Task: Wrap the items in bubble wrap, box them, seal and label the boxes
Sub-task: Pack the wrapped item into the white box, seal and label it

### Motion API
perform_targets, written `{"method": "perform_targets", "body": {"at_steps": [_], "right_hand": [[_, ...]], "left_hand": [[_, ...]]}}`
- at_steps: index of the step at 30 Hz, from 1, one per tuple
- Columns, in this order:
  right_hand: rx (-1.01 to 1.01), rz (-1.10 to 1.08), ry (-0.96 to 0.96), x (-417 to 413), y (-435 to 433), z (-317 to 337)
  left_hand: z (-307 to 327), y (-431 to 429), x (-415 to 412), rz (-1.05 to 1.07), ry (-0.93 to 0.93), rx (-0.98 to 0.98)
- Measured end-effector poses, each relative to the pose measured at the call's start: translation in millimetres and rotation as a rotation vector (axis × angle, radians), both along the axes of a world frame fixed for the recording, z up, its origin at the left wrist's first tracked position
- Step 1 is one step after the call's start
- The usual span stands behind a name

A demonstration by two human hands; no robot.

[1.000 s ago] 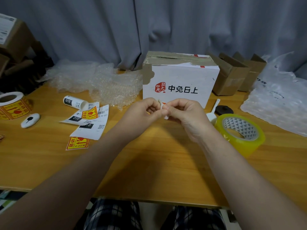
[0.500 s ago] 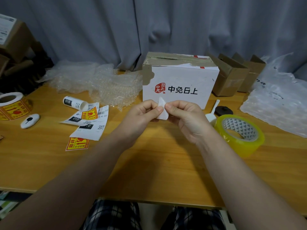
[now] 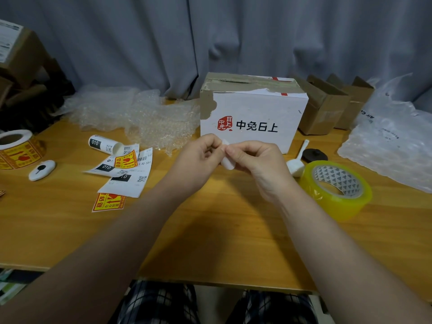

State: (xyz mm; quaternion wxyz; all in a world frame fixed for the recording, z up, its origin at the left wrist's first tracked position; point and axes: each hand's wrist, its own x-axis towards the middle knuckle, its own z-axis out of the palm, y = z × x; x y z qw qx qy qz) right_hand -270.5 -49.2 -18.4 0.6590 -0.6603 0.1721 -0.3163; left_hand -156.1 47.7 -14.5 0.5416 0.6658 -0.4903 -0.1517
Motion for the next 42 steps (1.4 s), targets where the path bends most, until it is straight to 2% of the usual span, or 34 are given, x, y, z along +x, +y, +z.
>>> {"method": "perform_targets", "body": {"at_steps": [3, 6, 13, 17, 20, 23, 26, 29, 35, 42], "right_hand": [[0.011, -0.032, -0.001, 2.1, -0.8, 2.2], [0.078, -0.049, 0.006, 4.9, -0.3, 4.0], [0.331, -0.229, -0.064, 18.3, 9.5, 5.6], [0.369, -0.334, -0.078, 24.6, 16.1, 4.8], [0.335, -0.377, -0.069, 27.6, 17.4, 3.3], [0.202, -0.361, -0.058, 27.0, 15.3, 4.1], [0.04, -0.348, -0.051, 25.0, 12.5, 6.6], [-0.044, -0.344, -0.032, 23.4, 13.0, 9.3], [0.066, -0.213, 0.037, 17.6, 8.0, 11.6], [0.064, -0.243, 0.09, 21.6, 11.3, 9.1]], "left_hand": [[-0.7, 0.2, 0.9, -0.003, -0.052, 0.004], [-0.2, -0.1, -1.2, -0.013, -0.03, -0.028], [-4.1, -5.1, -8.4, 0.048, 0.24, -0.12], [-7.7, -5.5, -8.4, 0.109, 0.325, -0.135], [-8.0, -4.5, -7.3, 0.121, 0.325, -0.134], [-5.7, -3.3, -3.1, 0.123, 0.297, -0.112], [-0.3, -2.2, -4.4, 0.071, 0.325, -0.085], [3.2, -1.0, -10.2, -0.02, 0.278, -0.081], [-3.0, 4.7, 1.8, -0.047, 0.373, -0.045], [-5.8, 9.8, 13.6, -0.079, 0.399, 0.012]]}}
